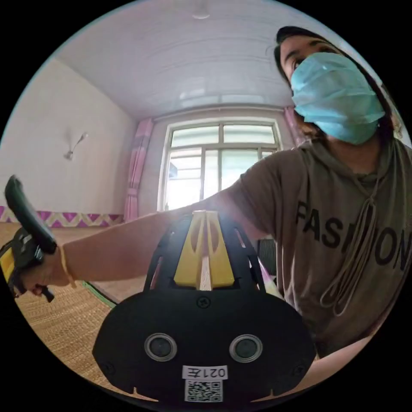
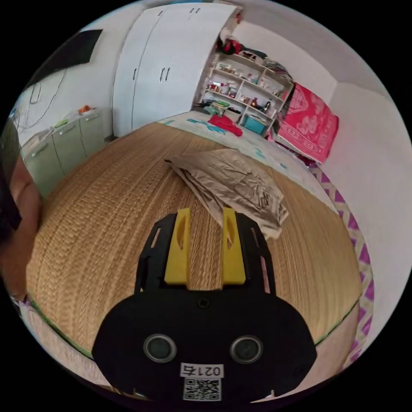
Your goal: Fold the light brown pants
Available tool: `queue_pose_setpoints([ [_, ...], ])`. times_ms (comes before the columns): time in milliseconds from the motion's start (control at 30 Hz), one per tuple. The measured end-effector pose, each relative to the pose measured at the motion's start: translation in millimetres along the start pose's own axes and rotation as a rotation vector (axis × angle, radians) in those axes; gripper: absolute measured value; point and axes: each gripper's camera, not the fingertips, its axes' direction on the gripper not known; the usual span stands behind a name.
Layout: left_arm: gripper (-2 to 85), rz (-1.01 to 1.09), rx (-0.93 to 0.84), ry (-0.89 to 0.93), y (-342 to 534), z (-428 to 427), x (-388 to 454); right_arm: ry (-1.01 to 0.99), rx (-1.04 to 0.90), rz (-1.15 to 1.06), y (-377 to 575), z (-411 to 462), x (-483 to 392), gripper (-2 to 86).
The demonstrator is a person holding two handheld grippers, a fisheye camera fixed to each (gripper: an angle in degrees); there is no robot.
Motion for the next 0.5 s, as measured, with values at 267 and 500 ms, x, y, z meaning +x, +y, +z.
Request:
queue_pose_setpoints([
  [267, 0.0, -0.077, 0.388, 0.018, 12.3, -96.0, -9.5, 0.025, -0.179, -0.19, -98.4, 86.7, 21.3, 15.8],
  [500, 8.3, -0.125, 0.438, 0.113, 14.2, -92.8, -24.8, -0.035, -0.187, -0.157, -132.3, 95.4, 33.2, 4.6],
])
